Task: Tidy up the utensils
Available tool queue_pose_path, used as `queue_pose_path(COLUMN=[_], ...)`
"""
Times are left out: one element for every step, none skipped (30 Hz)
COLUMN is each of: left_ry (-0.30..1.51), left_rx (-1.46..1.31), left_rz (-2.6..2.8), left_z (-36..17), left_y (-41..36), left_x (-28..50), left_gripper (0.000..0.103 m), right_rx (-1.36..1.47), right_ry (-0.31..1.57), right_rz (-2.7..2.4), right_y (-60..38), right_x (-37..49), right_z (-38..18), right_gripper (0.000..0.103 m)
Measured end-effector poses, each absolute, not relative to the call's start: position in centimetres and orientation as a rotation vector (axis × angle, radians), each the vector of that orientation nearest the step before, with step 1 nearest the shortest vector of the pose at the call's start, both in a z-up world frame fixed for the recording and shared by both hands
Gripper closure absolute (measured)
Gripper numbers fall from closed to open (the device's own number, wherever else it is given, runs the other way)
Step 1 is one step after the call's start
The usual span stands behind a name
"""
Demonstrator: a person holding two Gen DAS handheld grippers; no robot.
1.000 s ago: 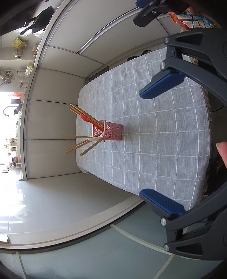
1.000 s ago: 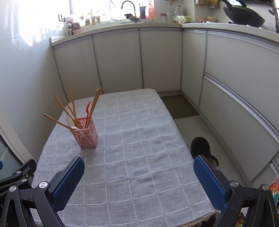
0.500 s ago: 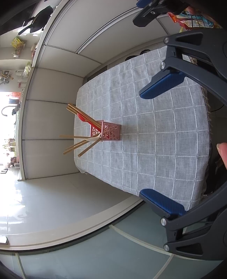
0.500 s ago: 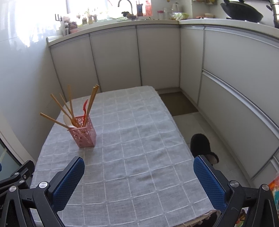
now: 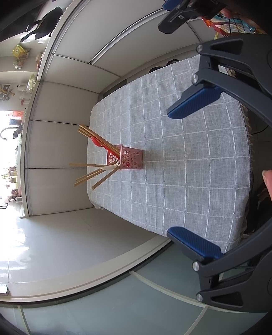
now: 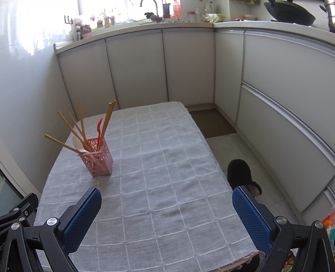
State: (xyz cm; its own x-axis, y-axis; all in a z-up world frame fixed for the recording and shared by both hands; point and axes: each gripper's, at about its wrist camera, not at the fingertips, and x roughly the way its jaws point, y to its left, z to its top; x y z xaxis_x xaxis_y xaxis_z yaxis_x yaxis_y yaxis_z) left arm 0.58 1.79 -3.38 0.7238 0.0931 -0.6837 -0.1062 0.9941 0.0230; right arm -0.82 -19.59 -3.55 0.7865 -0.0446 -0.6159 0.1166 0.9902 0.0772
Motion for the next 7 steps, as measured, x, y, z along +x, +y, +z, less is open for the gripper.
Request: queue_pose_path(left_ry=[0.756,0.759,0.763,0.767,0.769,0.769,0.768], left_rx=[-0.018,-0.018,-0.018,-0.019,-0.021,-0.021,-0.026], left_rz=[0.110,0.111,0.112,0.111,0.107,0.100,0.084], left_z=[-3.46,-3.55,-3.60,-3.68,-3.79,-3.89,-4.07], left_y=[1.76,1.74,1.70,1.69,1.68,1.63,1.61], left_x=[0.65,0.73,0.83,0.94,1.04,1.14,1.37], left_gripper=[0.001,0.001,0.001,0.001,0.001,0.001,0.001], right_rx=[0.115,0.116,0.119,0.121,0.122,0.124,0.126], right_ry=[0.661,0.662,0.665,0.667,0.669,0.672,0.675], right_rz=[-0.088,-0.090,-0.091,-0.091,-0.090,-0.089,-0.086], right_y=[-19.66,-19.71,-19.77,-19.83,-19.90,-19.95,-20.03], right_x=[-0.77,-0.71,-0.62,-0.49,-0.36,-0.21,-0.01], right_z=[-3.60,-3.67,-3.75,-3.84,-3.98,-4.18,-4.45], right_gripper=[0.001,0.001,0.001,0.001,0.001,0.001,0.001])
